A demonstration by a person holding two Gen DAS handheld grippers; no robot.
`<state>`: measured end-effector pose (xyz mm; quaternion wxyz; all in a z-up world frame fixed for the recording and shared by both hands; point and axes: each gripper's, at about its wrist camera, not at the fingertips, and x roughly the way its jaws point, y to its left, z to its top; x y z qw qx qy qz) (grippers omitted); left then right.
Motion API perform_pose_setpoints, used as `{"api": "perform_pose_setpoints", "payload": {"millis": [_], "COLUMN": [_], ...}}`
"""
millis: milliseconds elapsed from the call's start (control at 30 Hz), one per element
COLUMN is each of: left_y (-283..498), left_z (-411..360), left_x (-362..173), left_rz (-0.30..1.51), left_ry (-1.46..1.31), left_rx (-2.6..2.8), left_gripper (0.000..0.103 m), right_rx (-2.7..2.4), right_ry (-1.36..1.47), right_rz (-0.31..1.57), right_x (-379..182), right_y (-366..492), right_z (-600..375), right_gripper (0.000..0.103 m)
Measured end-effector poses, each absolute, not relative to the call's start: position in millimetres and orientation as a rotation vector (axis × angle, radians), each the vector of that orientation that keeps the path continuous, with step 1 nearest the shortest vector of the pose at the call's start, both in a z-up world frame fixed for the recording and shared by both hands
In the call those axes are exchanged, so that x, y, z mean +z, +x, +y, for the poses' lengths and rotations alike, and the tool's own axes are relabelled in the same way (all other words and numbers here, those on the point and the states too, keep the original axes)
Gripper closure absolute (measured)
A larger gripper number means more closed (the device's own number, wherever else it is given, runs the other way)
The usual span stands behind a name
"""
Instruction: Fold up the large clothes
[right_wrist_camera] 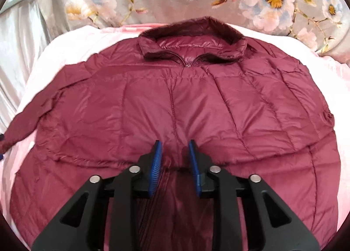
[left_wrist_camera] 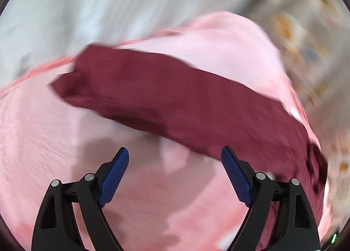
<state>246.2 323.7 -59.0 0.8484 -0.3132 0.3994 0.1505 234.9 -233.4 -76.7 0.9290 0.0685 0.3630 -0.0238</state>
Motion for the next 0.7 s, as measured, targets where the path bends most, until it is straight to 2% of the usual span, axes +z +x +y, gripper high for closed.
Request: {"api": "perform_pose_setpoints", "payload": {"millis": [67, 167, 233, 267, 400, 467, 567, 700], "left_y": [244.5, 249.7, 261.0, 266.8, 284.0, 287.0, 281.5, 254.0], "left_z": [345.6, 355.6, 346.8, 338.9, 283.2, 226.3, 133.9, 6.7], "left_x": [-66.1, -63.9, -55.8, -49.0, -0.7, 38.4, 82.5, 108.4], "left_rz": [0.831, 0.82, 0.825, 0.822, 0.734, 0.663, 0.583, 0.551], "left_ry": [-0.71, -0.706, -0.669, -0.642, -0.469, -0.337, -0.221, -0.122], "left_rx": [0.35, 0.356, 0.324, 0.318, 0.221, 0.128, -0.061, -0.342], "left_gripper": [0.023, 0.048, 0.093, 0.097, 0.102, 0.102, 0.102, 0.102], "right_rx": [-0.034, -0.038, -0.048, -0.048, -0.058, -0.064, -0.077, -0.11], "right_ry": [0.163, 0.161, 0.155, 0.155, 0.174, 0.205, 0.246, 0.273], "right_rz": [0.735, 0.73, 0.724, 0.719, 0.699, 0.687, 0.679, 0.673], "right_x": [-72.7, -69.6, -69.1, -68.5, -66.8, -66.6, -65.8, -64.0], "right_y": [221.8, 203.5, 190.6, 184.0, 159.8, 149.7, 137.5, 123.6], "right_z": [-233.6, -230.9, -229.0, -228.6, -231.3, -238.5, -251.8, -273.5], "right_gripper": [0.068, 0.065, 0.058, 0.055, 0.051, 0.047, 0.047, 0.047]}}
